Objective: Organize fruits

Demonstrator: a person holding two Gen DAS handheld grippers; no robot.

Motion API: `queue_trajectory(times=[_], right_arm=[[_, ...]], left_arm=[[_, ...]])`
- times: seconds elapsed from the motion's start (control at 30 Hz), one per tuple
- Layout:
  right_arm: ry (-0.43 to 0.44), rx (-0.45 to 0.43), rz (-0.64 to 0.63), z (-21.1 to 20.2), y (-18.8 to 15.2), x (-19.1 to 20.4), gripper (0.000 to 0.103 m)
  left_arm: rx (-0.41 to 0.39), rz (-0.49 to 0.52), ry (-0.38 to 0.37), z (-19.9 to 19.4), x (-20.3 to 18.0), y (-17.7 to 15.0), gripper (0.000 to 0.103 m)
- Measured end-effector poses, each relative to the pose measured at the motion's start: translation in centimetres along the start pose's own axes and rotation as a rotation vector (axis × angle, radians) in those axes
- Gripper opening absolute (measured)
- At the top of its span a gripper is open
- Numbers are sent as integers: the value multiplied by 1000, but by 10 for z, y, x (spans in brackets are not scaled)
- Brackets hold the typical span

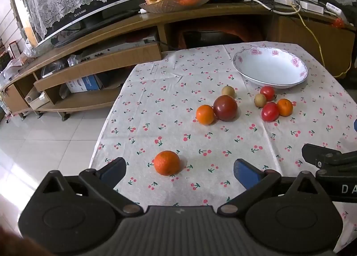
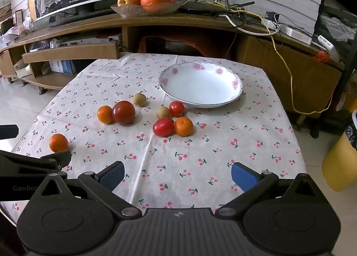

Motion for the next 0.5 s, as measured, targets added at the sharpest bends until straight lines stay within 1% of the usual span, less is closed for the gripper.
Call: queue_trajectory(times=[0.43, 0.5], right_arm=[[9, 7, -2, 2, -2, 2, 99], [12, 9, -2, 3, -2, 3, 99]], left_arm=[[1, -3, -1, 1, -1, 0, 103], [2, -4, -2, 3, -4, -5, 103]])
Point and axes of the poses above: each gripper's, at about its wrist camera, not at the fingertips, and z roughly the way its jaws point, x to its left, y to its top, the point moved 8 cm from there along z, roughly the way its jaws point, and after that the axes turned 13 degrees about y, right-handed, at the moved point
